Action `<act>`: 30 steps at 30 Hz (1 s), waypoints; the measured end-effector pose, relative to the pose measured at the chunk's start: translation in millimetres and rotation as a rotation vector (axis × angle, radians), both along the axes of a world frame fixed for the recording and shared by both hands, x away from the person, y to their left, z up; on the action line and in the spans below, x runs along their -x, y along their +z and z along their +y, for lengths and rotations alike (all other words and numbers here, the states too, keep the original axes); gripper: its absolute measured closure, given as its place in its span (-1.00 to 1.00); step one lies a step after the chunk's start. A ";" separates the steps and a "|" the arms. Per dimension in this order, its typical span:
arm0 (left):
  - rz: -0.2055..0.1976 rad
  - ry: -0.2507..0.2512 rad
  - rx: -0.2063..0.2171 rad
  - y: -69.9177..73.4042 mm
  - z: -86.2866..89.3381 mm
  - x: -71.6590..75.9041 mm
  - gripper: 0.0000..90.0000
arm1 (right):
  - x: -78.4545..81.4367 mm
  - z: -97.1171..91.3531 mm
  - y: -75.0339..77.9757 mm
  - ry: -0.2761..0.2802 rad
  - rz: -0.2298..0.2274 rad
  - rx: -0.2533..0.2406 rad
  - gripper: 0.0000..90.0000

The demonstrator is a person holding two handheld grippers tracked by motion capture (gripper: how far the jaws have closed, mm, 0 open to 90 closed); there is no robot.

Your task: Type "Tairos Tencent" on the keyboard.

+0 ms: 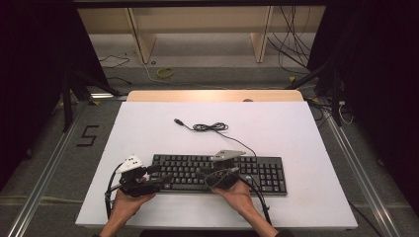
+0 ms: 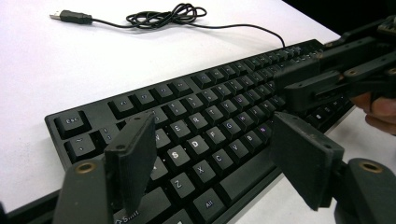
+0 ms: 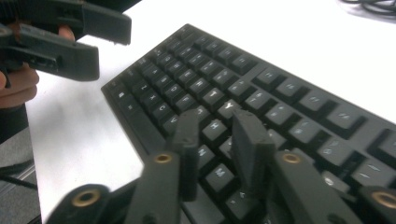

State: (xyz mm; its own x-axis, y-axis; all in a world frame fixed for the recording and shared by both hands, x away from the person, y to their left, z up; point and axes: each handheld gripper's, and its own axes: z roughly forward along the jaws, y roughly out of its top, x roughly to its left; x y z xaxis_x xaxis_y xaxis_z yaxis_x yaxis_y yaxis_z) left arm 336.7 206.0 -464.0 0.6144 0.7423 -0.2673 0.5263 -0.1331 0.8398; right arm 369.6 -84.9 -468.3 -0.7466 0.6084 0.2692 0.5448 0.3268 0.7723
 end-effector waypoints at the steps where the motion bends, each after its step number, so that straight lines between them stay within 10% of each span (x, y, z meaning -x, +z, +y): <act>1: 0.000 -0.003 -0.003 0.1 0.0 0.0 -0.30 | -0.3 -2.0 0.9 -0.005 0.002 -0.004 0.47; 12: 0.002 -0.012 -0.006 0.0 -3.0 -0.1 -0.22 | -1.0 -10.6 4.4 -0.030 -0.011 -0.011 0.03; 30: 0.017 -0.044 -0.039 0.1 -10.8 -2.8 0.19 | 0.4 -15.7 6.6 -0.039 -0.010 -0.017 -0.15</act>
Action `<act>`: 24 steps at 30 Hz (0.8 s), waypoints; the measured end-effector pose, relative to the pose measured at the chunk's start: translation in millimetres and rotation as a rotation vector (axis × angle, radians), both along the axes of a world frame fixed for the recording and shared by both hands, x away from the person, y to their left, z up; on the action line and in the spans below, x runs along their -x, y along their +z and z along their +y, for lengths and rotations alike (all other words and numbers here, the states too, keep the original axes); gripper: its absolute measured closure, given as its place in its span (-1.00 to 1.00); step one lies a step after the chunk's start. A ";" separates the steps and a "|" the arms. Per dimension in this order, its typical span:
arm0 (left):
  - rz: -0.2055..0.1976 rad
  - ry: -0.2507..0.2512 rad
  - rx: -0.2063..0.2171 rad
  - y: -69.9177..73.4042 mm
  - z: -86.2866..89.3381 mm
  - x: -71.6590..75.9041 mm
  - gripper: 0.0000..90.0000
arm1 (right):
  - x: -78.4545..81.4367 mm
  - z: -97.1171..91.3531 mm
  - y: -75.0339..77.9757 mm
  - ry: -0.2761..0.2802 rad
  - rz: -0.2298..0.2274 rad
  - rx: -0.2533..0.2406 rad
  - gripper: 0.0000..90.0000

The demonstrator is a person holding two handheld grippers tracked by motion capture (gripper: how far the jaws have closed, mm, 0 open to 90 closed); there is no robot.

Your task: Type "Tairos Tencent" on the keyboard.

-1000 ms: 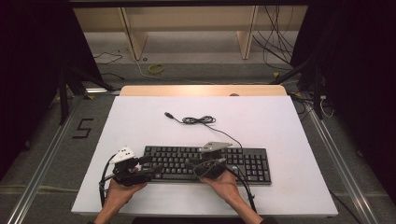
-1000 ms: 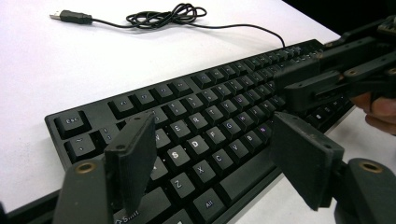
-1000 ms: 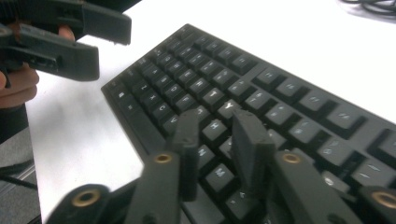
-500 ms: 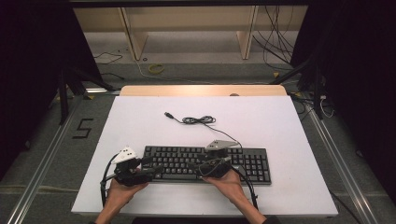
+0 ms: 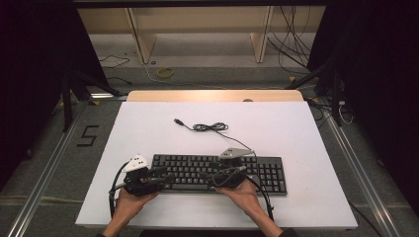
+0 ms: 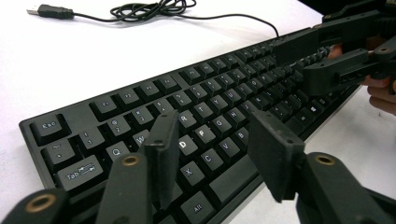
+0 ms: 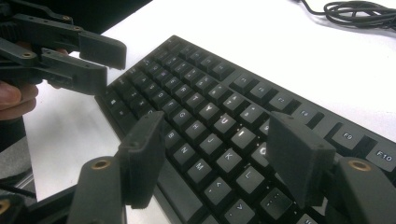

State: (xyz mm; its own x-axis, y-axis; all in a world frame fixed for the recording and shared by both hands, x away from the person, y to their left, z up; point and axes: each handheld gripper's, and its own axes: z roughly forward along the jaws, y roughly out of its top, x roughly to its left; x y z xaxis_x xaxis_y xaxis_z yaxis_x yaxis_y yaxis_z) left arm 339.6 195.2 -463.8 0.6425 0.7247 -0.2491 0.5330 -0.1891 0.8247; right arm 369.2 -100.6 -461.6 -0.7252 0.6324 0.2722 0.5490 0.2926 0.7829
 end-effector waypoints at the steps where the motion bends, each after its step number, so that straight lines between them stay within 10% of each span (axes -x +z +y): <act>1: 0.002 -0.002 -0.003 -0.5 -1.0 -0.6 0.22 | 0.0 -0.1 -0.1 0.001 -0.001 0.000 -0.16; 24: 0.025 -0.043 -0.072 -1.2 -11.3 -6.7 0.92 | 6.3 -3.9 2.3 0.010 -0.007 -0.013 -0.22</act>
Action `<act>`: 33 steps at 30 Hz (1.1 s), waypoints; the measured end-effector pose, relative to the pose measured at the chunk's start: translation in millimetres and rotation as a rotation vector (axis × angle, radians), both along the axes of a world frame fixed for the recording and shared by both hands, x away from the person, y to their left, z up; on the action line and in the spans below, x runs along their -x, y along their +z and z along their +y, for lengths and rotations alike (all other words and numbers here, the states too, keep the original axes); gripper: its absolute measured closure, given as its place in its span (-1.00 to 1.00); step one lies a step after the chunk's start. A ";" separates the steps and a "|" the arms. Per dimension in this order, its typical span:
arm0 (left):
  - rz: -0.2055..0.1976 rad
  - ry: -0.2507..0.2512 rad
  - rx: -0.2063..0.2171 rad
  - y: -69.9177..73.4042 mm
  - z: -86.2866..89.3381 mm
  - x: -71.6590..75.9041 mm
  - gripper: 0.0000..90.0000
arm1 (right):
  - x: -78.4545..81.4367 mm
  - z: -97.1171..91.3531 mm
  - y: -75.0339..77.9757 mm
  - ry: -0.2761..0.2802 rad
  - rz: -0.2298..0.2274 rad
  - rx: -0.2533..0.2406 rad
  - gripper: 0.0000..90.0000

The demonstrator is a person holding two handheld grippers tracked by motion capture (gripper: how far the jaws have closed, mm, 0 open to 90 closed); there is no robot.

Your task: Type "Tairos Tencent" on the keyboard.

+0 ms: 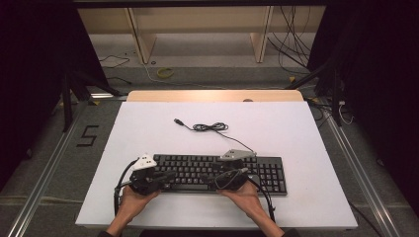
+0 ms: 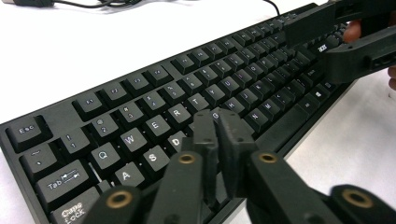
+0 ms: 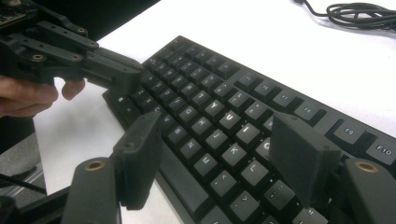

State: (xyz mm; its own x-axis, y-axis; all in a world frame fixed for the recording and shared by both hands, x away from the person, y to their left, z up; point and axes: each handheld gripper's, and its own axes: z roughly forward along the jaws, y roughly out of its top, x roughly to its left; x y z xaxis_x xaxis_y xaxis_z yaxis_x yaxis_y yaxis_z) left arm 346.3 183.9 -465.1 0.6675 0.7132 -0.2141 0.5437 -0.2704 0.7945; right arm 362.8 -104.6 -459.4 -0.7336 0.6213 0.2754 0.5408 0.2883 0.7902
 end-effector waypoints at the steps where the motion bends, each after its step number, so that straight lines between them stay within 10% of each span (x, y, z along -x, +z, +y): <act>1: 0.002 0.000 -0.002 0.1 -0.3 -0.6 0.95 | 0.4 -0.3 0.1 0.001 -0.002 0.001 -0.22; 33: 0.091 -0.020 -0.115 -16.0 -20.7 -9.4 0.99 | 6.2 -7.6 3.4 0.008 -0.010 -0.010 -0.28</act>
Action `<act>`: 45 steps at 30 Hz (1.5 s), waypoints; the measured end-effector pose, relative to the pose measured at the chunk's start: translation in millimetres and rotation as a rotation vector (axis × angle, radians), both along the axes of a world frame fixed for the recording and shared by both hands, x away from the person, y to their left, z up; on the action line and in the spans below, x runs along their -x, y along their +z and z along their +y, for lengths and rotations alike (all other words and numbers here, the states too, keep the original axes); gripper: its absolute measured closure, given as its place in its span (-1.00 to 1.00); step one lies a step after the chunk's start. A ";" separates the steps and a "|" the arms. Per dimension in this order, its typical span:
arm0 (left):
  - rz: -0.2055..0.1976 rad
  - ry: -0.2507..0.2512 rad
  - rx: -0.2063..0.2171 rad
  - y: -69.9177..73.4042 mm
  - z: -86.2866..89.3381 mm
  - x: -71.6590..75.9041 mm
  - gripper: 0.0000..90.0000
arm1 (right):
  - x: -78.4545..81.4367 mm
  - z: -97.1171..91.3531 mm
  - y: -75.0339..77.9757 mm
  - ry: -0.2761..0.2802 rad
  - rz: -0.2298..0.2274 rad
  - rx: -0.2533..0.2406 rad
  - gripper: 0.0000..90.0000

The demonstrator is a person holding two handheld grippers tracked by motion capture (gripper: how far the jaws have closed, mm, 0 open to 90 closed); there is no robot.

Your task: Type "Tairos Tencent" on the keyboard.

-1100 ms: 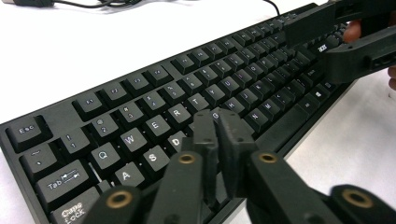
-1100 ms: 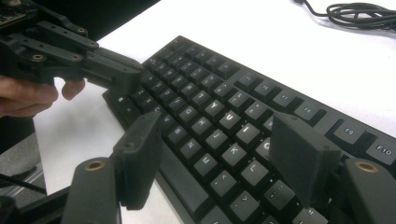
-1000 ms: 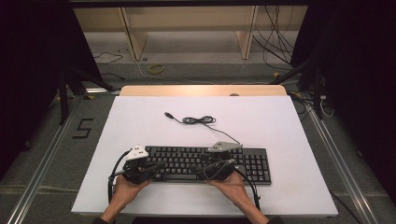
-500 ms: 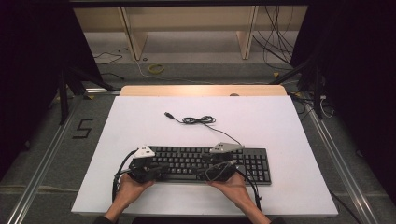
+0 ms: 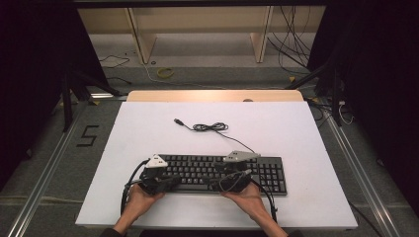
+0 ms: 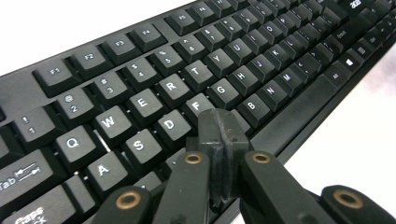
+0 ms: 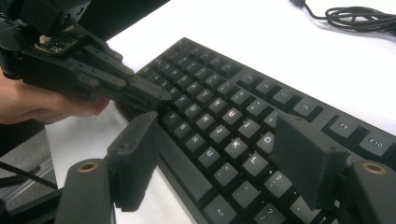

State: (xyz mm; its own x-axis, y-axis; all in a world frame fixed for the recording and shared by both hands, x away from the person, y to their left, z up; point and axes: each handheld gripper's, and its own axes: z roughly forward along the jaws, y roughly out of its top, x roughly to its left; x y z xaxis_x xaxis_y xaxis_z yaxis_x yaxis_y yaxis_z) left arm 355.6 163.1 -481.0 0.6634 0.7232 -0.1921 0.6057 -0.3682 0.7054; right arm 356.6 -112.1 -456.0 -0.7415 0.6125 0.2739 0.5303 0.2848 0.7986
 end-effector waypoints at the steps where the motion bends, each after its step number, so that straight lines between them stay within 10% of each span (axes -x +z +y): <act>1: -0.002 -0.001 0.000 -0.1 -0.2 -0.2 0.99 | 0.2 -0.1 -0.2 -0.002 0.002 0.001 -0.28; 14: -0.036 0.059 0.061 14.1 10.9 -3.2 0.85 | 2.3 -2.5 -1.2 -0.003 0.008 -0.002 -0.28; 28: -0.045 0.156 0.145 25.3 24.4 -23.1 0.08 | 4.7 -5.2 -1.3 -0.002 0.005 -0.009 -0.32; 45: -0.025 0.100 0.052 15.4 14.6 -30.1 0.98 | 9.4 -8.2 -1.7 0.009 0.006 -0.018 -0.32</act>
